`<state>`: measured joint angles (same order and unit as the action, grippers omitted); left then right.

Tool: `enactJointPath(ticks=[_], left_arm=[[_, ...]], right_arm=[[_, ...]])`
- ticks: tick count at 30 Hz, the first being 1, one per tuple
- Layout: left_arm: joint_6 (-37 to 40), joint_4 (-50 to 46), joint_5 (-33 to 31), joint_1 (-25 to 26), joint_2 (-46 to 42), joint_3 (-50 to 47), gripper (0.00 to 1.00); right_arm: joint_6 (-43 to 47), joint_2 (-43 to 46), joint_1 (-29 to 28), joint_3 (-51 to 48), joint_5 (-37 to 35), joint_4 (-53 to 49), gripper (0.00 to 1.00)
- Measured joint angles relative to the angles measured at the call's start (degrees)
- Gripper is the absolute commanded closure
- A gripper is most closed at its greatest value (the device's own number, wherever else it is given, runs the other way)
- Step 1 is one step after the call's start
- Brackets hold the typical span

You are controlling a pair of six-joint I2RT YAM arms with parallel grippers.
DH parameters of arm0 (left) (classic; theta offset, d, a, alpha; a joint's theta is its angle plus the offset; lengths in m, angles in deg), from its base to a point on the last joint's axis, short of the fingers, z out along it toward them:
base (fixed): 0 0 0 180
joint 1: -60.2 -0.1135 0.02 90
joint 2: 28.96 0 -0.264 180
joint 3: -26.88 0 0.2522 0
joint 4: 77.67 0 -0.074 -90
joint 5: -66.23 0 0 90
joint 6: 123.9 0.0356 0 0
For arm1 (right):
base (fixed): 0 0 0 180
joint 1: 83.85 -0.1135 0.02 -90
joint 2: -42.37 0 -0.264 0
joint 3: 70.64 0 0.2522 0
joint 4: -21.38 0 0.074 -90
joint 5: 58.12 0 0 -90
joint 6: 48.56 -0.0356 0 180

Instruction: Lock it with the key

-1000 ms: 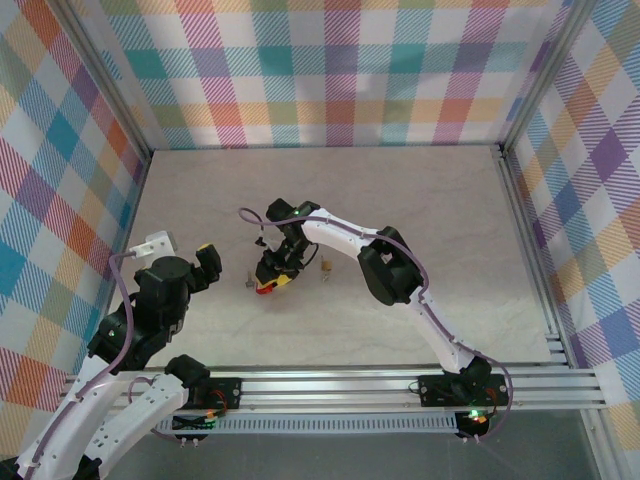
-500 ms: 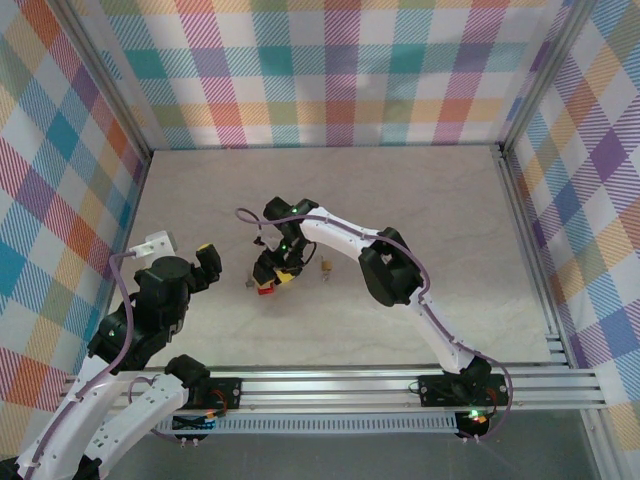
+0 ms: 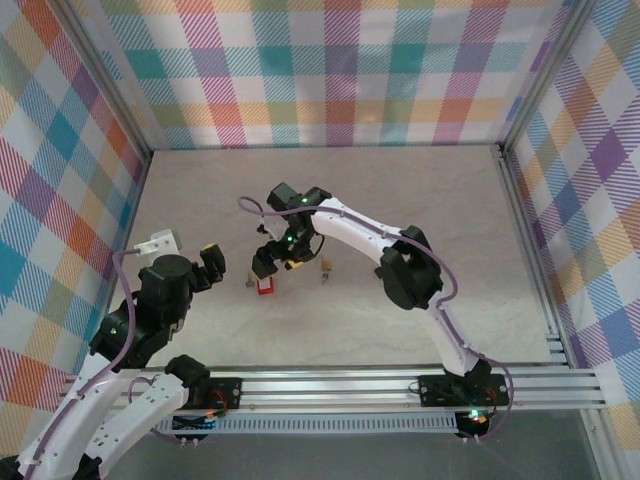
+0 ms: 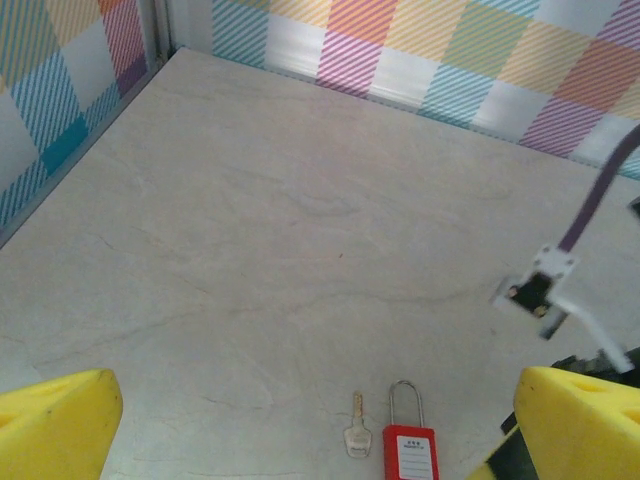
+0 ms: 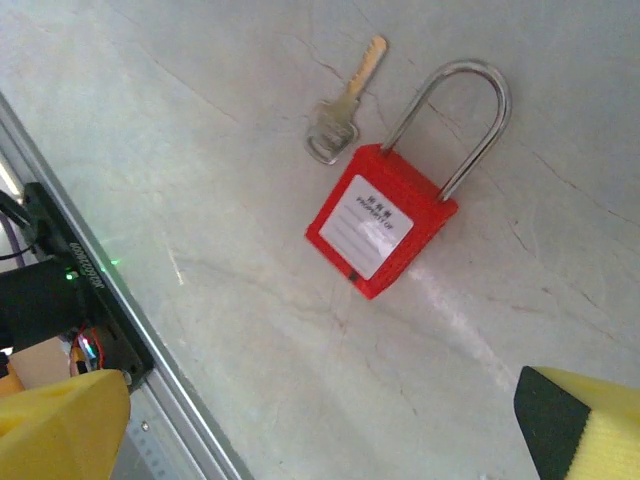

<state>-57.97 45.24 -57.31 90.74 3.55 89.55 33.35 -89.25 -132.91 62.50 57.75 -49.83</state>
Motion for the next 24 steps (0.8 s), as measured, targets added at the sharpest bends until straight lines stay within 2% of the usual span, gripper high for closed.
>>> enactJointPath(ticks=[5, 13, 24], left_arm=[[0.39, 0.09, 1.36, 0.00, 0.48, 0.00, 0.00], [1.07, 1.79, 4.72, 0.00, 2.58, -0.02, 0.00], [1.05, 2.99, 6.10, -0.07, 4.31, -0.11, 0.00]], right_arm=[[-1.05, 9.11, 0.00, -7.23, -2.73, 2.99, 0.01], [-3.93, 23.39, 0.00, -24.33, -11.28, 9.94, 0.01], [-7.65, 27.10, 0.52, -34.16, -25.77, 12.63, 0.01]])
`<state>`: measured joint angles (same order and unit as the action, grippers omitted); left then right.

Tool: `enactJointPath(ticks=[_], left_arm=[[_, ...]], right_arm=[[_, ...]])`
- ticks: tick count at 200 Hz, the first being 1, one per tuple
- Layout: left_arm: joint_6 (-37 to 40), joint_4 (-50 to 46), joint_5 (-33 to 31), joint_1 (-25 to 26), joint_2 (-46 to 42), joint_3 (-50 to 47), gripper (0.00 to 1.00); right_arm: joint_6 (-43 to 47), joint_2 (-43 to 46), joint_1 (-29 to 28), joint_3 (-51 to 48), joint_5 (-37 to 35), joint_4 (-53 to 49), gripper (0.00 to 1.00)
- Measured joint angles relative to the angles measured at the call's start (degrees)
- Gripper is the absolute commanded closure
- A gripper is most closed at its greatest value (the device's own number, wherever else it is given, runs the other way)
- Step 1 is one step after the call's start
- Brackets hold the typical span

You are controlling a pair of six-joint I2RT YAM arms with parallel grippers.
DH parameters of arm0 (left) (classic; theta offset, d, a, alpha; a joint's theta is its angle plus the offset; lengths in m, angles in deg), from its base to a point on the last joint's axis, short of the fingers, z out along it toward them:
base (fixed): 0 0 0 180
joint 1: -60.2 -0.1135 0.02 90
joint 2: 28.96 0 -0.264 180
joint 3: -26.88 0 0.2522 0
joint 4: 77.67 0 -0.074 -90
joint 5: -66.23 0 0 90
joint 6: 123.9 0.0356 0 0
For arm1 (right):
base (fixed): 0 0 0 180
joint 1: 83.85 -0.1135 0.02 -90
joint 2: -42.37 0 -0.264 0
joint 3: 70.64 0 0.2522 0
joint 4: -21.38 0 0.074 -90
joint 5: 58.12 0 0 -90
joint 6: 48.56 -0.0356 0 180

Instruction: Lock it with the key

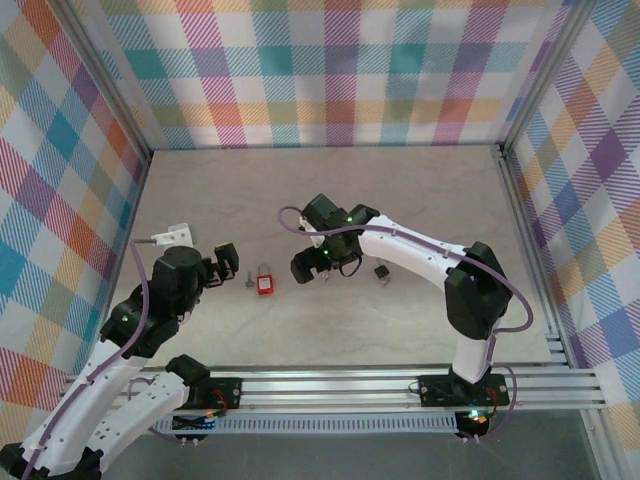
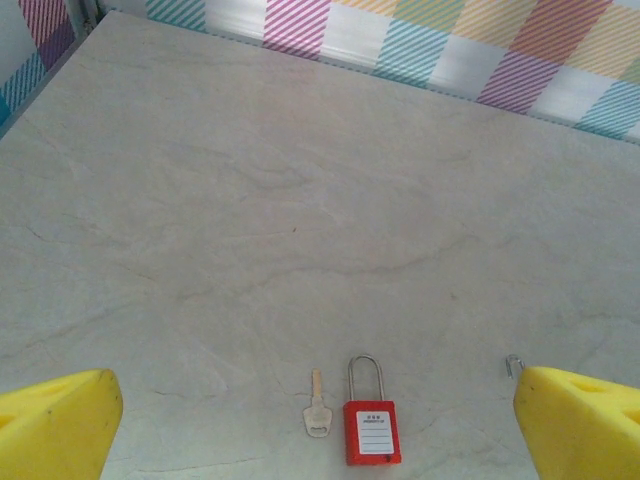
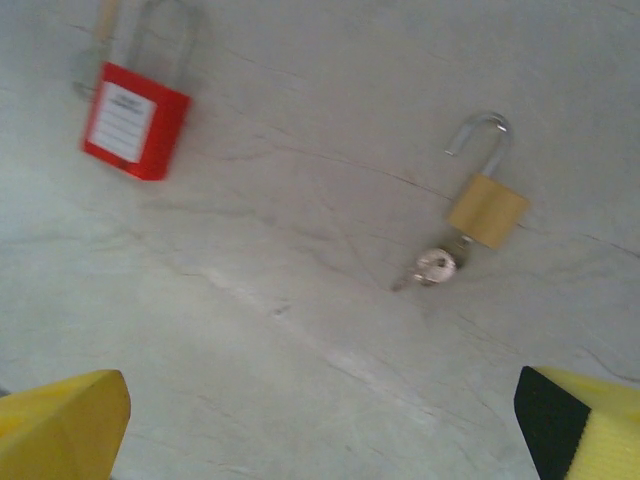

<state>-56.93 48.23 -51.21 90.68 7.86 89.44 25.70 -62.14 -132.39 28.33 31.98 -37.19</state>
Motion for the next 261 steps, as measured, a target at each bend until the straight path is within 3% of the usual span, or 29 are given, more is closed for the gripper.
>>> enactJointPath(ticks=[73, 150, 261], left_arm=[[0.00, 0.00, 0.61, -0.04, 0.20, -0.68, 0.00], [0.02, 0.00, 1.31, -0.04, 0.20, -0.68, 0.00], [0.02, 0.00, 1.73, -0.04, 0.20, -0.68, 0.00]], right_arm=[[-6.58, -2.14, 2.03, -0.59, -5.70, 1.81, 0.04], [-13.84, -8.57, 2.25, -0.42, -8.50, 2.16, 0.21], [-17.51, -14.71, 2.25, 4.15, -10.75, 0.98, 0.43]])
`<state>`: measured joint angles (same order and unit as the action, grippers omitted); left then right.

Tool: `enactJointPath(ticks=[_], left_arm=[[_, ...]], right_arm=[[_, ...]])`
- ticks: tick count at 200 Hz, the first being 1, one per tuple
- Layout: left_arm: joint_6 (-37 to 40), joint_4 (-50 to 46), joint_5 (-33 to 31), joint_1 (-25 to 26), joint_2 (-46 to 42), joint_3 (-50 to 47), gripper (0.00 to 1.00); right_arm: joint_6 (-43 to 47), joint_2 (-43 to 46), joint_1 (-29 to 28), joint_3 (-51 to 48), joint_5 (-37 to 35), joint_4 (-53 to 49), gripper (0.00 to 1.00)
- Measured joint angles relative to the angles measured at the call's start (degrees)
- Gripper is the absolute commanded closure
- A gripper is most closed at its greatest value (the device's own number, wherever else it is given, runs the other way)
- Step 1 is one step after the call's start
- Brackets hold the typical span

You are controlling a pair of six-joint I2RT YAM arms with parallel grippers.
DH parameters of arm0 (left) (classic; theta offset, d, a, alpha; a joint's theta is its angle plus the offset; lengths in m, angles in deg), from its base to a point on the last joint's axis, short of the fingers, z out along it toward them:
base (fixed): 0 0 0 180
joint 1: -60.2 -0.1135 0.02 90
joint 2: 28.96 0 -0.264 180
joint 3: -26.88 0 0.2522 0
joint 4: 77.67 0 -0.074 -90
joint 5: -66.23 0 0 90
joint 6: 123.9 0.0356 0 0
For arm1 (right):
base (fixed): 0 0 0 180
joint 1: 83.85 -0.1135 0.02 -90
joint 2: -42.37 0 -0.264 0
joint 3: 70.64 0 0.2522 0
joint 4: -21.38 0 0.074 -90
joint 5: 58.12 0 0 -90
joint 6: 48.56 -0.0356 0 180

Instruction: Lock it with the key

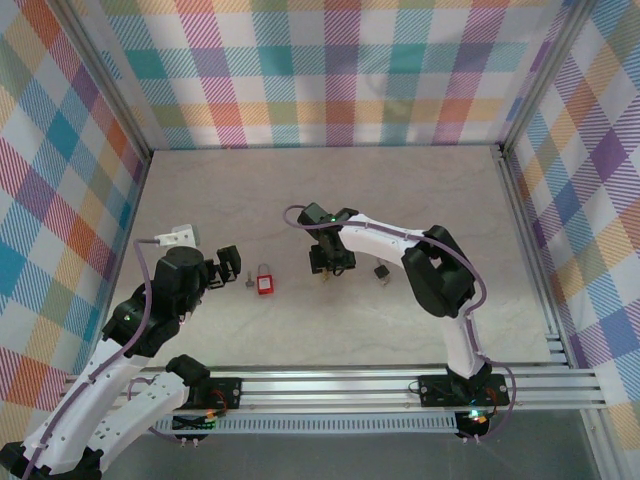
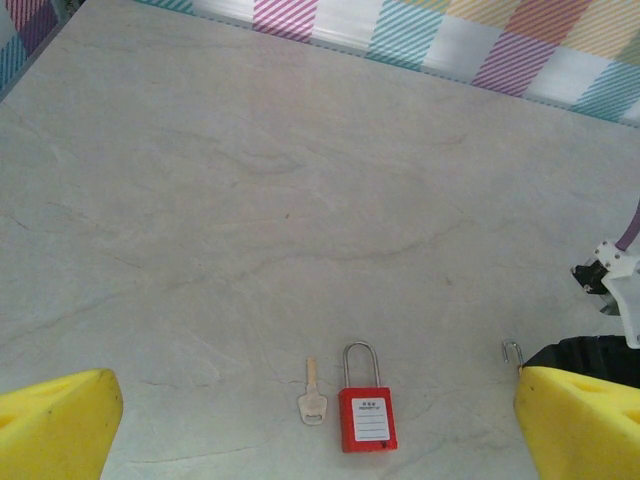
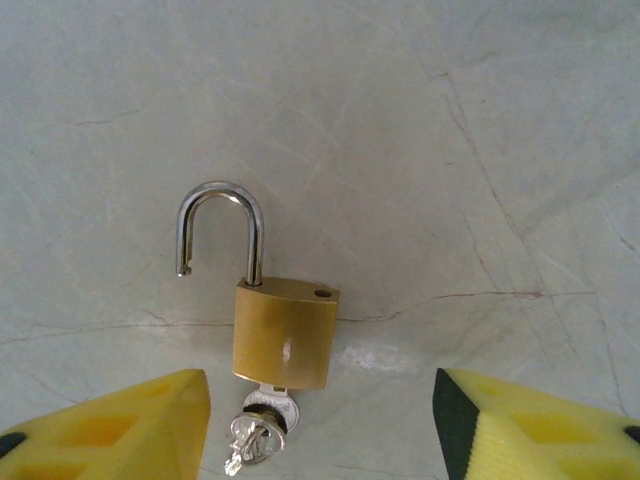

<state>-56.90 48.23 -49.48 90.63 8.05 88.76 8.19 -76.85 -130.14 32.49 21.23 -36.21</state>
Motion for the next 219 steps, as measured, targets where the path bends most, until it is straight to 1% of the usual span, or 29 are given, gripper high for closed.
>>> enactJointPath(ticks=[8, 65, 80, 136, 144, 190, 219], left_arm=[[-0.02, 0.00, 0.04, 0.00, 0.00, 0.00, 0.00], [0.00, 0.00, 0.26, 0.00, 0.00, 0.00, 0.00], [0.00, 0.00, 0.26, 0.00, 0.00, 0.00, 0.00], [0.00, -0.02, 0.42, 0.00, 0.00, 0.00, 0.00], [0.00, 0.00, 0.44, 0.00, 0.00, 0.00, 0.00], [0.00, -0.02, 0.44, 0.00, 0.00, 0.00, 0.00], [0.00, 0.00, 0.52, 0.00, 0.02, 0.00, 0.00]], right_arm=[[-0.24, -0.24, 0.00, 0.17, -0.11, 0.04, 0.45], [-0.44, -2.16, 0.00, 1.97, -0.83, -0.66, 0.48], [-0.48, -2.21, 0.00, 2.05, -0.90, -0.83, 0.50], [-0.46, -3.10, -0.26, 3.17, -0.92, -1.03, 0.51], [-0.44, -3.56, -0.28, 3.34, -0.92, -1.18, 0.53], [-0.42, -4.42, -0.28, 4.02, -1.16, -1.36, 0.55], [-0.42, -4.55, -0.31, 4.20, -1.14, -1.42, 0.58]])
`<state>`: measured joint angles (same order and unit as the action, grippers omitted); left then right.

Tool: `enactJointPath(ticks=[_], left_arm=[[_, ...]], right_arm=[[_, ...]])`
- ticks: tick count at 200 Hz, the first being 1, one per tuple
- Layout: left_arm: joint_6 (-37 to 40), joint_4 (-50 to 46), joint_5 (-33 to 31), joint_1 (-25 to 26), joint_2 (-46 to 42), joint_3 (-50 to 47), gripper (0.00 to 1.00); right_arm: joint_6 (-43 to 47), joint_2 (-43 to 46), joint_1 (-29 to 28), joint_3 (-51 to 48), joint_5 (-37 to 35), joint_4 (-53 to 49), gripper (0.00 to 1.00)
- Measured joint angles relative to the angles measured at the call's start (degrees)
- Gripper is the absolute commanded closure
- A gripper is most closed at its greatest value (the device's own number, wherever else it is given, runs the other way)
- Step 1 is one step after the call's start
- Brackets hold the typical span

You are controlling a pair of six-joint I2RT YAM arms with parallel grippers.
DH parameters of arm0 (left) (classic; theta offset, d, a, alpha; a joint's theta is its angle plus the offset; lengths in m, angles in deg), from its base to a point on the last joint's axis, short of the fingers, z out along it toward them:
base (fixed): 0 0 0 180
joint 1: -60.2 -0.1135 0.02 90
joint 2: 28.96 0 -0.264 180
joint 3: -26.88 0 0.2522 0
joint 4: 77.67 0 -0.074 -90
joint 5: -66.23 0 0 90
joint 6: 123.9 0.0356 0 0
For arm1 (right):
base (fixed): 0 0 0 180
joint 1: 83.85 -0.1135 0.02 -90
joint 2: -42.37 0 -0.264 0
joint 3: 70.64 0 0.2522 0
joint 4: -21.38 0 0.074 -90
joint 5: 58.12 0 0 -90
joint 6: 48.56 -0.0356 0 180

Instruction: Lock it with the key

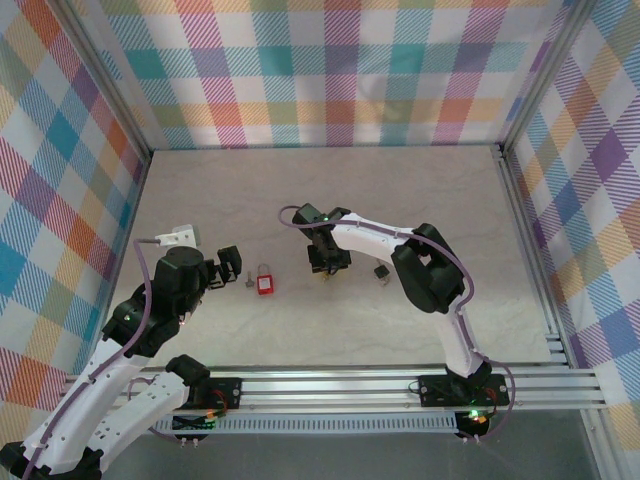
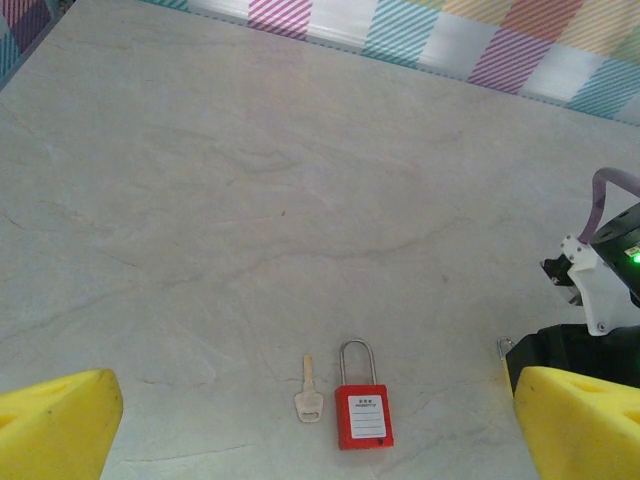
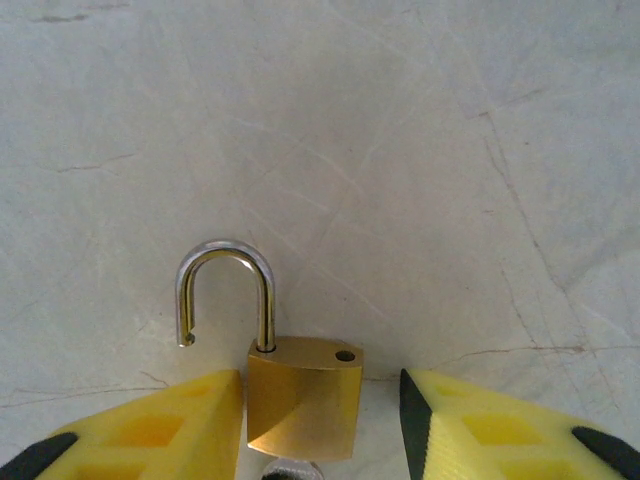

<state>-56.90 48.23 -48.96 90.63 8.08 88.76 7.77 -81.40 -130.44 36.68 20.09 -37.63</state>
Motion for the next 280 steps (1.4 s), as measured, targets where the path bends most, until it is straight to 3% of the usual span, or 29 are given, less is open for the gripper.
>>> enactJointPath(ticks=[39, 176, 280], left_arm=[[0.13, -0.02, 0.28, 0.00, 0.92, 0.00, 0.00], [0.37, -0.07, 0.33, 0.00, 1.27, 0.00, 0.00], [1.40, -0.20, 3.04, 0.00, 1.60, 0.04, 0.00]], right_arm=[[0.07, -0.28, -0.26, 0.42, -0.15, -0.07, 0.65], [0.98, 1.33, -0.31, -2.51, 0.59, 3.32, 0.72], [3.56, 7.26, 0.09, -11.74, 7.91, 11.50, 0.73]])
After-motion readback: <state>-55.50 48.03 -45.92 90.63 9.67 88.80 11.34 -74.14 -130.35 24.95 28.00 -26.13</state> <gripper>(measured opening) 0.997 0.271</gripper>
